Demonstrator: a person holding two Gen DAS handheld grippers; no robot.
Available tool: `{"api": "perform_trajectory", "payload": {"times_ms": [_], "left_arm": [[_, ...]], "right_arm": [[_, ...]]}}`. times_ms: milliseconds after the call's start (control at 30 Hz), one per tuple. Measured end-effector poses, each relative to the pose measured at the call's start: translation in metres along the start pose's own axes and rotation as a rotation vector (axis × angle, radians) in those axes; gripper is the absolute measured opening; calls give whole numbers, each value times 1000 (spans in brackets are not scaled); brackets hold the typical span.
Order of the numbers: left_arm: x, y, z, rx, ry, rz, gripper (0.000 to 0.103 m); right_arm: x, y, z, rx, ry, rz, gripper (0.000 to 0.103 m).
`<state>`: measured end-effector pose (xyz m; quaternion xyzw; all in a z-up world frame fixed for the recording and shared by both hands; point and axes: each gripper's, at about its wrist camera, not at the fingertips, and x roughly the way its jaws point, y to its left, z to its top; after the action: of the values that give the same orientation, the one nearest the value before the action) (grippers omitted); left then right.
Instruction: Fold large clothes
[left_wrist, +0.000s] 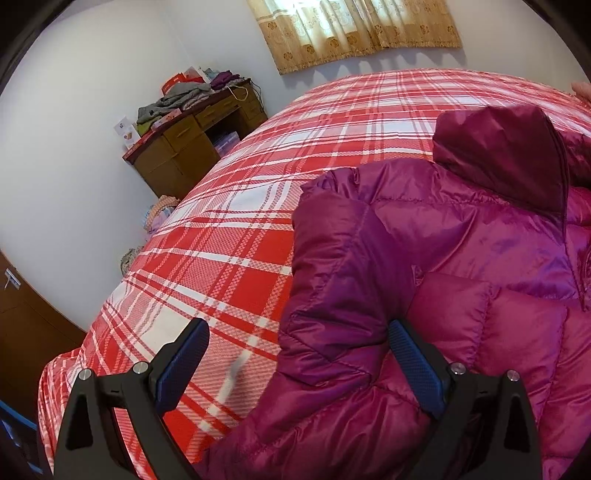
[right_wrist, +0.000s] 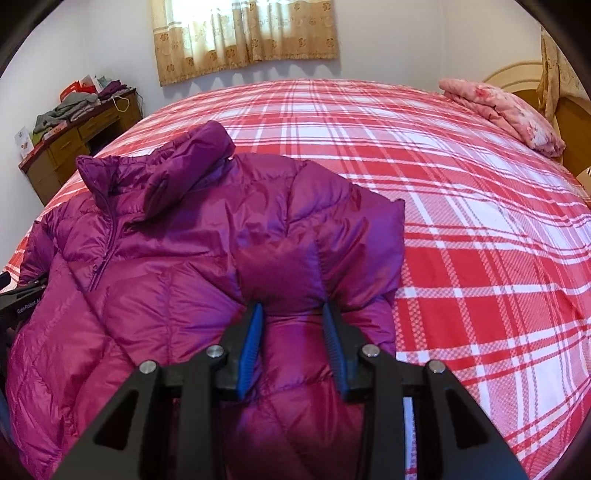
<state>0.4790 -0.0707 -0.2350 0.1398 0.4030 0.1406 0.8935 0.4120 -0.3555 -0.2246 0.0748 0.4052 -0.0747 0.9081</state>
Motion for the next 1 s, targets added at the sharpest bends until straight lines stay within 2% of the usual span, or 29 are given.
{"api": "perform_trajectory", "payload": {"times_ms": [67, 167, 233, 333, 400, 467, 533, 900, 1000], "left_arm": [[-17, 16, 4, -46, -15, -11, 98], [-57, 34, 5, -78, -81, -89, 98], [-83, 31, -1, -49, -134, -135, 98], [-96, 6, -13, 34, -149, -169, 98], [-90, -14, -24, 85, -134, -151, 98], [-76, -28, -36, 109, -88, -149, 98], [-66, -35, -43, 114, -90, -148, 98], [-60, -35, -44, 110, -71, -175, 98], [-65, -23, -35, 112, -22, -198, 98]], "right_arm": [[-17, -4, 2, 19, -32, 3, 38], [-64, -3, 1, 20, -123, 42, 40], [-90, 7, -3, -17, -160, 86, 40], [-109, 32, -18, -81, -160, 184, 40], [-99, 48, -31, -121, -95, 226, 38], [-87, 59, -43, -172, -55, 220, 38], [-69, 64, -57, -213, -1, 200, 37], [-55, 67, -74, -232, 12, 175, 38], [-59, 65, -70, -235, 20, 186, 38]]}}
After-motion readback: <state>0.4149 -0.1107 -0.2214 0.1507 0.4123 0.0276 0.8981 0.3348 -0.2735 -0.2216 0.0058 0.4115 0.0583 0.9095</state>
